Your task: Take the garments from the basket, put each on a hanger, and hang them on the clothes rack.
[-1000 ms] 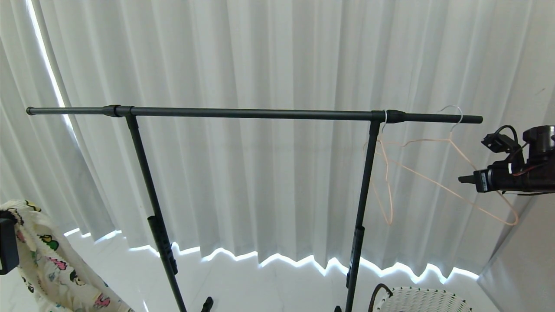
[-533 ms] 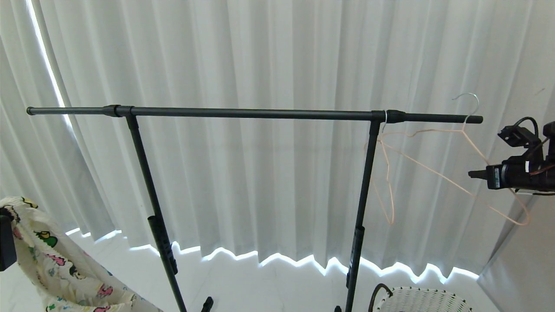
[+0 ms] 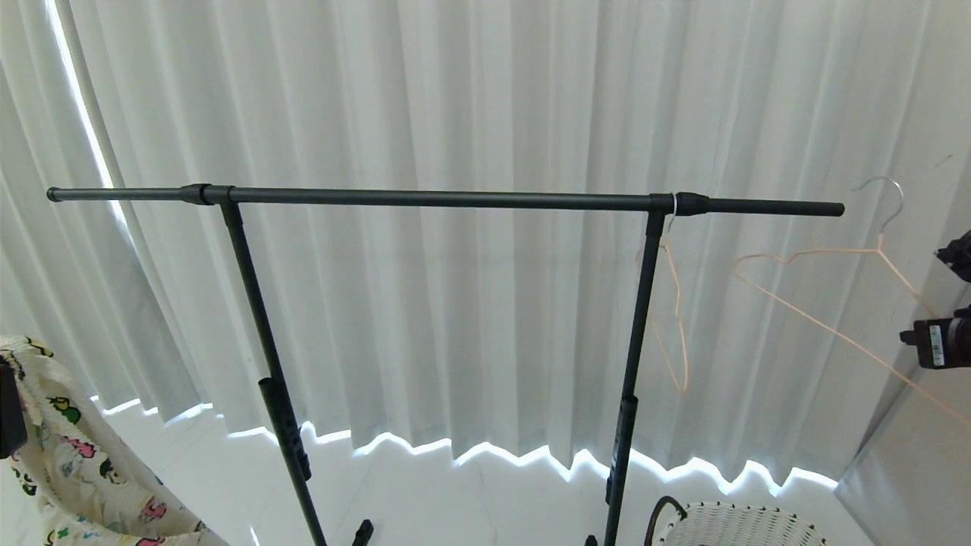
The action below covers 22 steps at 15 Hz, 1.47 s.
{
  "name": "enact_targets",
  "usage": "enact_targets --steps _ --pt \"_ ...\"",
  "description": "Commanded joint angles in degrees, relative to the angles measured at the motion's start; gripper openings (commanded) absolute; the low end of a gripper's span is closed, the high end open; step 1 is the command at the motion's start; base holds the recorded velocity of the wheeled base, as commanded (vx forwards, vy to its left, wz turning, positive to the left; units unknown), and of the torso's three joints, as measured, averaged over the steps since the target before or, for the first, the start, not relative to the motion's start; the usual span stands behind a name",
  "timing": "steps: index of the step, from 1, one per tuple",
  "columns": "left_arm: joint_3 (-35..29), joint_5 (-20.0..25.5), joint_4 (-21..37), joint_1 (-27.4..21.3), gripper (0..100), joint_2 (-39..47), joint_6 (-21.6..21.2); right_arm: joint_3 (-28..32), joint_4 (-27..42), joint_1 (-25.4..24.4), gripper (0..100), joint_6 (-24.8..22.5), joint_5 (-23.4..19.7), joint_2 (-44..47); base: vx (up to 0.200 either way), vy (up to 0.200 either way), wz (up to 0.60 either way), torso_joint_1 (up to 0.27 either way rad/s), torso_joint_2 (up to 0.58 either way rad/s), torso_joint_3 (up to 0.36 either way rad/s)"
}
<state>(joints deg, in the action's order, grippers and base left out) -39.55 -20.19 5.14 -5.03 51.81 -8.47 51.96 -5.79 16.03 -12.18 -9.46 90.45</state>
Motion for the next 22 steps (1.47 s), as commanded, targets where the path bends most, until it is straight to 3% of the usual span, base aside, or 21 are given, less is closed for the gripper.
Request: enact_targets --steps 1,2,3,5,10,12,19,22 --pt "0.7 0.0 0.0 0.1 0 0.1 -0.1 -3.4 3.5 0.0 0 0.0 6.7 -8.1 0.0 0.0 0.0 0.0 0.0 0.0" --pt "0.9 0.0 0.0 0.1 0 0.1 -0.1 -3.4 5.0 0.0 0 0.0 8.5 -9.2 0.0 0.0 0.0 0.0 0.0 0.0" --pt "1.2 0.1 0.0 0.1 0 0.1 0.0 -3.4 9.7 -0.5 0 0.0 14.0 -13.3 0.0 0.0 0.0 0.0 0.0 0.0" --pt "2.3 0.1 0.0 0.0 0 0.0 0.0 -3.5 13.6 -2.5 0 0.0 19.0 -18.6 0.0 0.0 0.0 0.0 0.0 0.0" --pt "4.6 0.2 0.0 -0.2 0 -1.9 -1.5 -4.6 21.8 -2.9 0 0.5 19.4 -34.5 0.0 0.0 0.0 0.0 0.0 0.0" --pt "4.5 1.3 0.0 -0.2 0 -2.2 -2.1 -4.6 24.4 -2.9 0 0.6 19.4 -38.8 -0.2 0.0 0.0 -0.002 0.0 0.005" --pt "5.0 1.7 0.0 -0.2 0 -2.2 -2.1 -4.7 28.3 -3.1 0 0.5 19.1 -43.4 -0.2 0.0 0.0 -0.001 0.0 0.007" --pt "5.3 1.6 0.0 0.5 0 -1.7 -2.5 -4.7 28.3 -4.9 0 0.6 19.1 -44.0 0.0 0.0 0.0 0.0 0.0 0.0"
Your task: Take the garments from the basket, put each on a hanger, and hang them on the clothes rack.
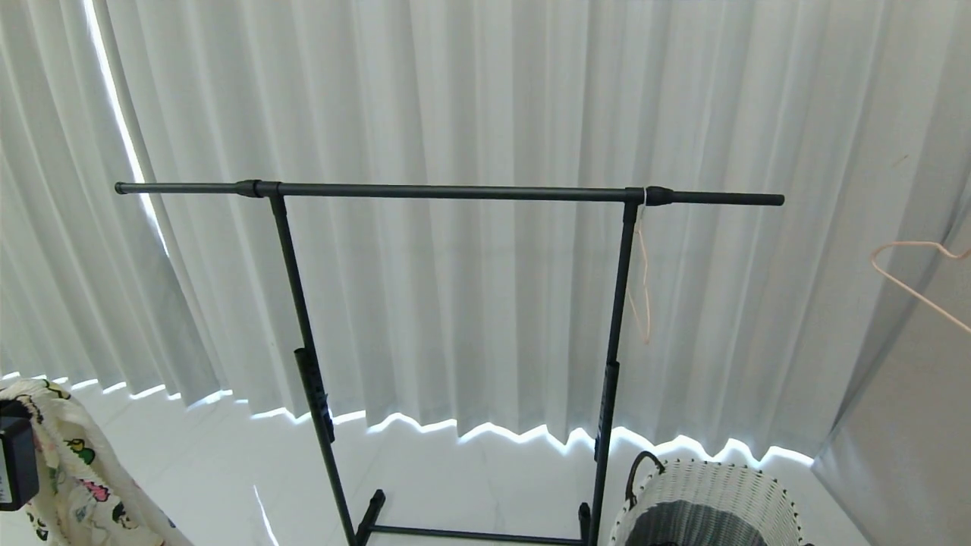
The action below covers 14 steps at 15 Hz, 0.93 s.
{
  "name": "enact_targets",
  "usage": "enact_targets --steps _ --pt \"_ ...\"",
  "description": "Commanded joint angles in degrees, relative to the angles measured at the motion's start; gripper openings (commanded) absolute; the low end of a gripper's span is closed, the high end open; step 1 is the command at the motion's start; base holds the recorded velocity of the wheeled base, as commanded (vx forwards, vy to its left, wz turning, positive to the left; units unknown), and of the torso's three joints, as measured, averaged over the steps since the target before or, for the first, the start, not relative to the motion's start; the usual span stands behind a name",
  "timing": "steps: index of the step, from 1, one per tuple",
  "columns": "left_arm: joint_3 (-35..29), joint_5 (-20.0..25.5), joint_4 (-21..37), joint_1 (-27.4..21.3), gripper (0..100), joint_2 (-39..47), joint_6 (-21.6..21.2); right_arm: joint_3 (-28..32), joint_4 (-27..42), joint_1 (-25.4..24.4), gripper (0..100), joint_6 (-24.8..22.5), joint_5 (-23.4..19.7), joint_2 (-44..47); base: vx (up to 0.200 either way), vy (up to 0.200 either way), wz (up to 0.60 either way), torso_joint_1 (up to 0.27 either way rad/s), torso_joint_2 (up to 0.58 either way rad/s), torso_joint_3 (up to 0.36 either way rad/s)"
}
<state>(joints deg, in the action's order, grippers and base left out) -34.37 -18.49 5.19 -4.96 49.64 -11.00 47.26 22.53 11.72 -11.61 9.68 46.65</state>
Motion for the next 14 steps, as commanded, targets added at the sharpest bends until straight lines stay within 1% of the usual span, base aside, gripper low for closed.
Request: enact_targets --steps 1,3,6,10,12,14 --pt "0.0 -0.1 0.0 0.7 0 0.5 -0.6 0.0 0.1 -0.9 0 0.0 -0.1 -0.8 0.0 0.0 0.0 0.0 0.0 0.0" --pt "-0.4 -0.3 0.0 0.8 0 0.3 -1.4 0.1 0.3 -2.0 0 0.0 0.0 -2.2 0.0 0.0 0.0 0.0 0.0 0.0" --pt "-2.0 -0.3 0.0 0.8 0 0.4 -1.5 0.2 3.3 -2.6 0 0.0 -0.1 -5.1 0.0 0.2 0.0 -0.001 0.0 0.007" --pt "-2.3 -0.3 0.0 0.8 0 0.4 -1.5 0.2 3.8 -5.4 0 0.4 -0.4 -6.0 0.0 0.2 0.0 0.008 0.0 0.005" --pt "-2.3 -0.3 0.0 0.8 0 0.3 -1.5 0.4 3.7 -9.3 0 2.4 -0.4 -6.0 0.0 0.2 0.0 0.005 0.0 0.002" --pt "-2.3 -0.3 0.0 0.8 0 0.4 -1.5 0.5 3.7 -14.6 0 4.2 -0.3 -6.0 0.0 0.2 0.0 0.0 0.0 0.005"
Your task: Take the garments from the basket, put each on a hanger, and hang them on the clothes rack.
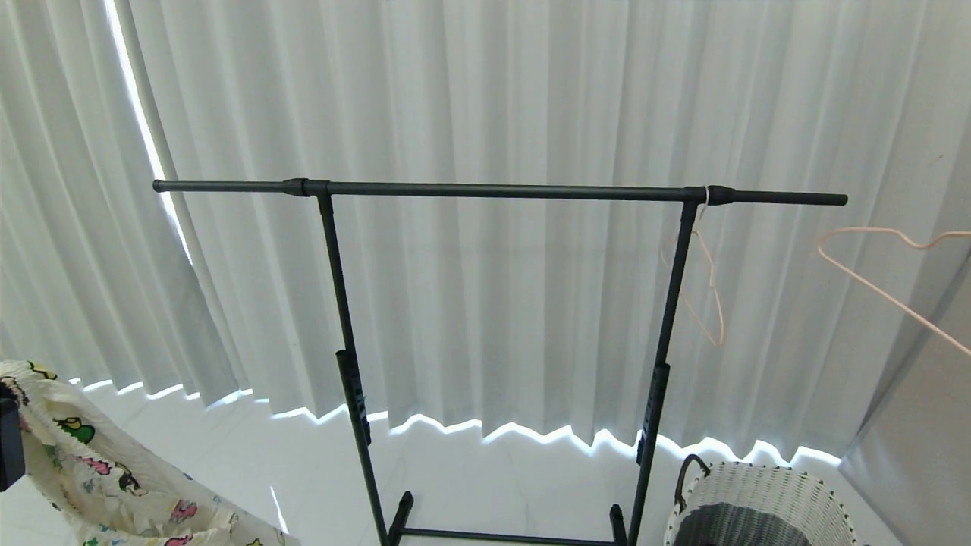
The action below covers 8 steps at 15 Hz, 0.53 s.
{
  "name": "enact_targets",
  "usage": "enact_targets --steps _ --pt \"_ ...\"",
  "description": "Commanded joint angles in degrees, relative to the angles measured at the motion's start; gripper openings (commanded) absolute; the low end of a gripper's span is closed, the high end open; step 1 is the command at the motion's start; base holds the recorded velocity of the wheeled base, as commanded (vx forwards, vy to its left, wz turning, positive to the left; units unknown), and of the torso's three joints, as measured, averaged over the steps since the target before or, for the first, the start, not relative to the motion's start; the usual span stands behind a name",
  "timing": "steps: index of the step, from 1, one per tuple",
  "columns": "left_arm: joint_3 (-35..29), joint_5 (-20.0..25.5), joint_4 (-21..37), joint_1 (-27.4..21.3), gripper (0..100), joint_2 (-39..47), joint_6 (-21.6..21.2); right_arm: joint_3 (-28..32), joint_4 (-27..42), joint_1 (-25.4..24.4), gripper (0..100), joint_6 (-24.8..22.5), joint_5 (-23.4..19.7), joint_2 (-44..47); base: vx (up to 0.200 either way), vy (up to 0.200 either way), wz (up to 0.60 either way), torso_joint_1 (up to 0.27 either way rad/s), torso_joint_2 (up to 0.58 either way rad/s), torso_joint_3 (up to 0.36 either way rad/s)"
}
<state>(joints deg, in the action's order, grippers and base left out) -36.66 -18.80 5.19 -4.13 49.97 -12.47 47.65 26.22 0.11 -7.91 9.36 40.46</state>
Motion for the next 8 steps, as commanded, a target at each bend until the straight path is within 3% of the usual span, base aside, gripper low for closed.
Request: enact_targets --steps 1,7,8 --pt "0.0 0.0 0.0 -0.1 0 0.0 0.0 0.0 0.0 -5.4 0 0.8 0.0 0.3 0.0 0.2 0.0 0.002 0.0 0.007" --pt "2.6 0.3 0.0 -0.5 0 -0.1 -2.1 -0.1 -0.6 -22.6 0 0.9 -0.4 4.5 0.0 0.2 0.0 0.004 0.0 0.003" --pt "2.7 0.5 0.0 -1.2 0 -0.2 -2.1 -0.2 -1.3 -25.4 0 1.0 -0.5 6.1 0.0 0.0 0.0 0.0 0.0 0.0"
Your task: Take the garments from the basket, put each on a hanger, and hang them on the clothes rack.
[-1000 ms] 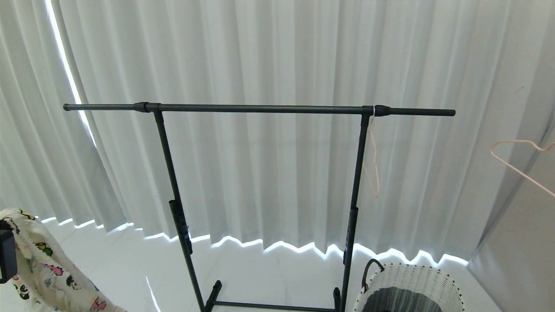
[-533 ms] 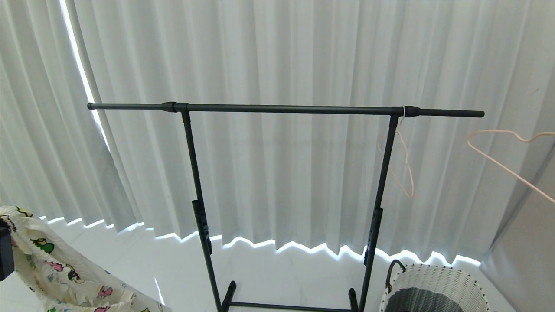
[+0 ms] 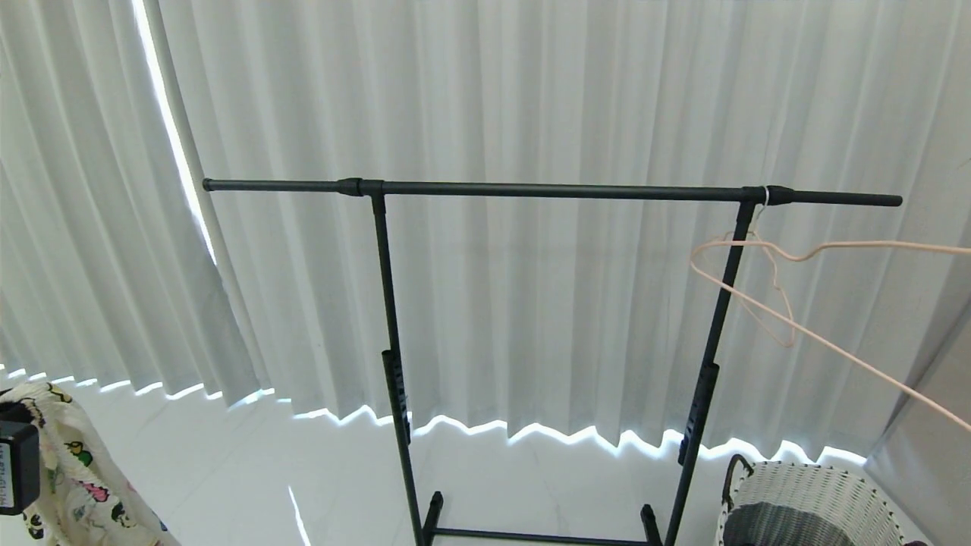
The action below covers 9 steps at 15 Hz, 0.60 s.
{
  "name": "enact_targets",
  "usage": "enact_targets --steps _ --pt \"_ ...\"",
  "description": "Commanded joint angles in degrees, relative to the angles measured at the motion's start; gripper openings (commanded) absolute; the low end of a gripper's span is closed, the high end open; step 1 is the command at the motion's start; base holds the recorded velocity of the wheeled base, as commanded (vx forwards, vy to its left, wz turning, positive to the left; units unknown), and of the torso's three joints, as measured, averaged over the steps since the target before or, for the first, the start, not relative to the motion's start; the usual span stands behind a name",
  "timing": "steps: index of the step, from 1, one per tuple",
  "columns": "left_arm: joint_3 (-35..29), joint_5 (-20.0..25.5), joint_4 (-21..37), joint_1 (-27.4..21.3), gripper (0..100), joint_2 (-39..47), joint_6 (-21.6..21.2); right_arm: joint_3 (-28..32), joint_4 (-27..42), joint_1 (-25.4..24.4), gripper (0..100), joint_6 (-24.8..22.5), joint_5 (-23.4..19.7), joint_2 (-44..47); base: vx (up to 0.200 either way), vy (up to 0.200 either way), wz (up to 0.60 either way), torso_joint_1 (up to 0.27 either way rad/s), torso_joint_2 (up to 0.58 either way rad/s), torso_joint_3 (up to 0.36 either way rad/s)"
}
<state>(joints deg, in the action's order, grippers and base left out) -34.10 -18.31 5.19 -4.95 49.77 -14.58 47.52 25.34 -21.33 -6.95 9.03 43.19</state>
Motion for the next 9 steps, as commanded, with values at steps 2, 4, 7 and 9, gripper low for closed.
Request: enact_targets --steps 2,4,7,9 --pt "1.4 0.1 0.0 -3.7 0 -0.7 0.3 -0.1 -2.8 -8.0 0 1.3 -0.2 7.3 0.0 0.0 0.0 0.0 0.0 0.0" --pt "4.2 -0.4 0.0 -13.4 0 -2.8 0.2 -0.2 -6.8 -16.2 0 6.6 -0.2 12.4 0.0 0.0 0.0 0.0 0.0 0.0" --pt "-1.6 -0.6 -0.1 -16.4 0 3.2 0.6 -0.2 -8.9 -25.9 0 14.5 -0.2 16.5 0.0 0.0 0.0 0.0 0.0 0.0" --pt "-10.6 -0.7 -0.1 -16.9 0 12.2 5.4 -0.4 -9.0 -31.7 0 19.2 -0.5 18.1 0.0 0.0 0.0 0.0 0.0 0.0"
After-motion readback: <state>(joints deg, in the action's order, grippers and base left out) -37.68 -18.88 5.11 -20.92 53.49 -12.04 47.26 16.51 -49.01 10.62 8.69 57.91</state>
